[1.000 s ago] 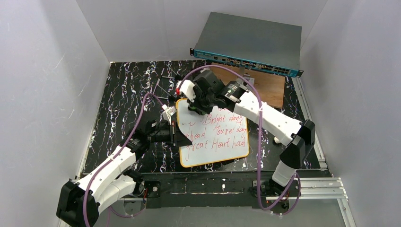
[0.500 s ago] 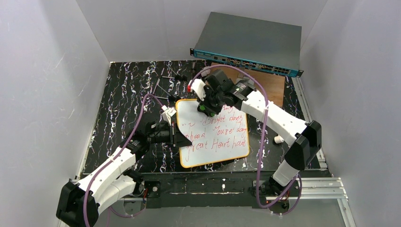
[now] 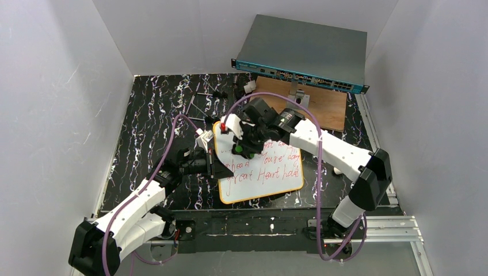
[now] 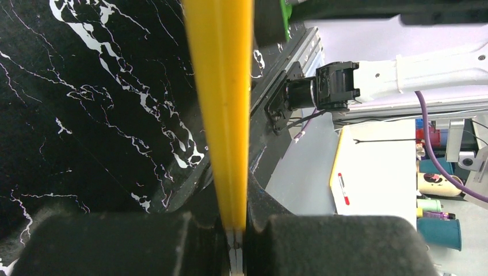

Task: Erase the whiteboard
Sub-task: Erase the whiteboard at the center of the board.

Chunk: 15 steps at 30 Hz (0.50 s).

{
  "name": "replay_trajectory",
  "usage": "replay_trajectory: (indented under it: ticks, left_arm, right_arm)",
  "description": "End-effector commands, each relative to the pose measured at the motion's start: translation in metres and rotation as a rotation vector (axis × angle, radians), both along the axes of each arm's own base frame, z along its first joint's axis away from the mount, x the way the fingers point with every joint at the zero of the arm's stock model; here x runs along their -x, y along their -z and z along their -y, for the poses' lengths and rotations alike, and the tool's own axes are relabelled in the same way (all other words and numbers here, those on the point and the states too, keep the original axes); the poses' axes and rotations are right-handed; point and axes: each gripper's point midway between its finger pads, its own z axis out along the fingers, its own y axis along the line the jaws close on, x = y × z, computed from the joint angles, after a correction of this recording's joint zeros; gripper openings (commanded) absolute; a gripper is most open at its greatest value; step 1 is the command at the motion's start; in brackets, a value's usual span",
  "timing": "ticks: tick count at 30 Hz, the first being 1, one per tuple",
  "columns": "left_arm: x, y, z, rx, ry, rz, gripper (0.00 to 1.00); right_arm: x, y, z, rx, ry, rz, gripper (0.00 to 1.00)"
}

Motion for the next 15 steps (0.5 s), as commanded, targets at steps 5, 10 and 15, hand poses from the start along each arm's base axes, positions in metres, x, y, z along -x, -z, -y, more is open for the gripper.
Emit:
replay_trajectory:
  ticks: [5,10,15]
  left_arm:
    - [-0.001,-0.042,0.009,0.111,0.079,0.207,0.0]
    - [-0.001,-0.043,0.011,0.12,0.088,0.198,0.0]
    - [-0.001,-0.048,0.011,0.132,0.081,0.203,0.0]
  right_arm:
    - [-0.056,-0.005,0.028,-0.025,0.264,0.092,0.01]
    - [-0.075,-0.029,0.012,-0.087,0.301,0.095,0.01]
    - [-0.044,-0.022,-0.007,-0.091,0.165,0.028,0.01]
